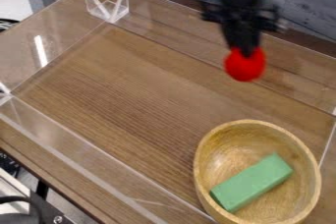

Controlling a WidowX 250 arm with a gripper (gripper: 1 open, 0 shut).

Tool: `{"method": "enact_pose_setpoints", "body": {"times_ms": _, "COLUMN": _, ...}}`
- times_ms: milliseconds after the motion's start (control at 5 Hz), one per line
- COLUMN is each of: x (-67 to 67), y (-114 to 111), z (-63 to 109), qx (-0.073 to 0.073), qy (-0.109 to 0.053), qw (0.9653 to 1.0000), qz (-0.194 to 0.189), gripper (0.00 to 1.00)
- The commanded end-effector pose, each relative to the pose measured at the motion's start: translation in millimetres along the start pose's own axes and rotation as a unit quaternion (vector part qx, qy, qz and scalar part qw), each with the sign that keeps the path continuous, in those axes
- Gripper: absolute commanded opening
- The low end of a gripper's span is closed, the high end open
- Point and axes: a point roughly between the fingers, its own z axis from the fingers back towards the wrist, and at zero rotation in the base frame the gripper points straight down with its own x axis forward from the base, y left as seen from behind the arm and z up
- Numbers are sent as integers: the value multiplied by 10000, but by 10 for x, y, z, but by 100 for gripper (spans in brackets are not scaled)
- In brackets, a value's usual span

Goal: Move the red fruit to the right

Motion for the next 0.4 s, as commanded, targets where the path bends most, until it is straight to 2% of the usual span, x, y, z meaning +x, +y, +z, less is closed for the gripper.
{"method": "enact_pose_setpoints", "body": {"times_ms": 0, "x": 209, "y": -113, "z": -31, "qx": 122, "qy": -296, "qw": 9993, "qz": 205, "gripper": 0}}
{"method": "enact_pose_setpoints", "body": {"times_ms": 200, "x": 226, "y": -96, "z": -149, "qx": 190, "qy": -292, "qw": 9984, "qz": 440, "gripper": 0}}
